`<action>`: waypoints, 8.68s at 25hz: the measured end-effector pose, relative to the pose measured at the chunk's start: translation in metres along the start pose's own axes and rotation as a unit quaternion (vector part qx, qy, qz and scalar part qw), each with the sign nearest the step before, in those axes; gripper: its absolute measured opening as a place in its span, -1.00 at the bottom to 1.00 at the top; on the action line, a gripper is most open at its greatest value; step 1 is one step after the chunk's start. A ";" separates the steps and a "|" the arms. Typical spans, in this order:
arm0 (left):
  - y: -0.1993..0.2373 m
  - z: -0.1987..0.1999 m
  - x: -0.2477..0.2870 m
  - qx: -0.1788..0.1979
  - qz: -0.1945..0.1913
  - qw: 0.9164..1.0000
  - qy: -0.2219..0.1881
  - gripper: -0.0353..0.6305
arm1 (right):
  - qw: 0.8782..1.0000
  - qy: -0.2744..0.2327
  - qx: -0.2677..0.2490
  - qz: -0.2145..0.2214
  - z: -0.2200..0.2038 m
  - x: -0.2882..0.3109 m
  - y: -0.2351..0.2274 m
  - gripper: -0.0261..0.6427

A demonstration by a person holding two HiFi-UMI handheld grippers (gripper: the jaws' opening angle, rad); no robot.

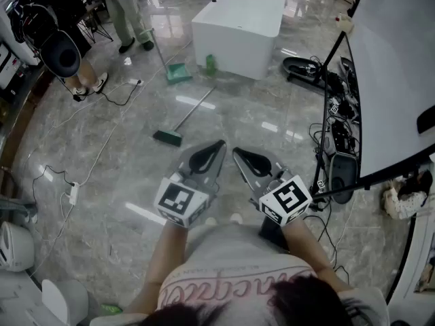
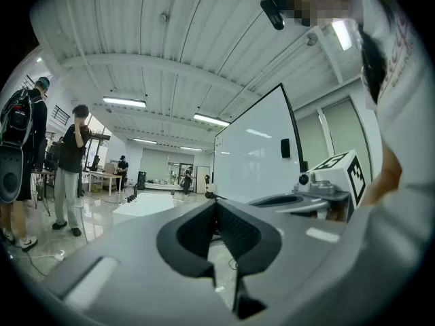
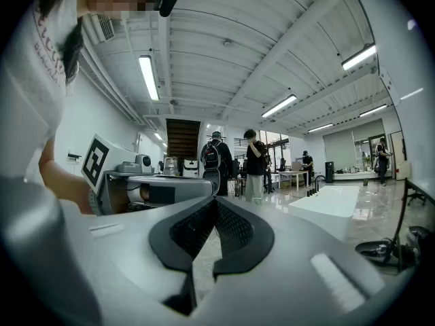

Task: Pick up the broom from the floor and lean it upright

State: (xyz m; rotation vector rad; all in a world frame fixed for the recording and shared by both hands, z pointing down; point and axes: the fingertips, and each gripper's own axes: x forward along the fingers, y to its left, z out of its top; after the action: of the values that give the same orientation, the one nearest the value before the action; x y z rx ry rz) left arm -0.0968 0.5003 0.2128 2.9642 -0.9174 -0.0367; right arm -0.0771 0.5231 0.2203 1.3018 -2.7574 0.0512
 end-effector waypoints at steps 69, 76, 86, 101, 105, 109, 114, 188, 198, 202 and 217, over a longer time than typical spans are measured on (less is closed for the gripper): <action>0.185 -0.036 0.152 -0.039 0.016 0.998 0.054 -0.89 | 0.997 0.050 0.050 0.030 -0.025 0.168 -0.161 -0.92; 0.237 -0.039 0.170 -0.045 0.025 0.997 0.051 -0.89 | 0.997 0.057 0.047 0.030 -0.028 0.211 -0.183 -0.92; 0.277 -0.049 0.191 -0.059 0.048 0.995 0.056 -0.89 | 0.996 0.069 0.060 0.021 -0.033 0.234 -0.220 -0.92; 0.366 -0.076 0.295 -0.089 0.068 0.989 0.096 -0.89 | 0.990 0.099 0.082 0.056 -0.043 0.321 -0.329 -0.92; 0.386 -0.083 0.337 -0.095 0.073 0.987 0.109 -0.89 | 0.987 0.112 0.088 0.079 -0.045 0.344 -0.368 -0.92; 0.403 -0.096 0.370 -0.100 0.082 0.983 0.128 -0.89 | 0.982 0.118 0.109 0.098 -0.052 0.359 -0.403 -0.92; 0.418 -0.100 0.394 -0.098 0.095 0.981 0.138 -0.89 | 0.977 0.116 0.145 0.107 -0.056 0.378 -0.434 -0.92; 0.558 -0.824 0.441 -0.075 0.000 0.777 0.626 -0.68 | 0.888 0.413 0.194 0.053 -0.693 0.529 -0.558 -0.92; 0.578 -0.734 0.452 -0.055 0.032 0.803 0.592 -0.68 | 0.896 0.392 0.199 0.060 -0.605 0.532 -0.557 -0.92; 0.588 -0.692 0.460 -0.054 0.041 0.818 0.572 -0.68 | 0.905 0.377 0.185 0.070 -0.569 0.541 -0.557 -0.92; 0.629 -0.560 0.488 -0.039 0.087 0.851 0.516 -0.68 | 0.921 0.353 0.146 0.077 -0.448 0.555 -0.583 -0.92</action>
State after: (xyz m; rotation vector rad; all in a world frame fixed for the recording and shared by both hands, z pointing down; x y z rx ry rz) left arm -0.0300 -0.2770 0.7946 2.2075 -0.9041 1.3174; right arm 0.0525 -0.2434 0.7146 0.8597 -2.2482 0.8007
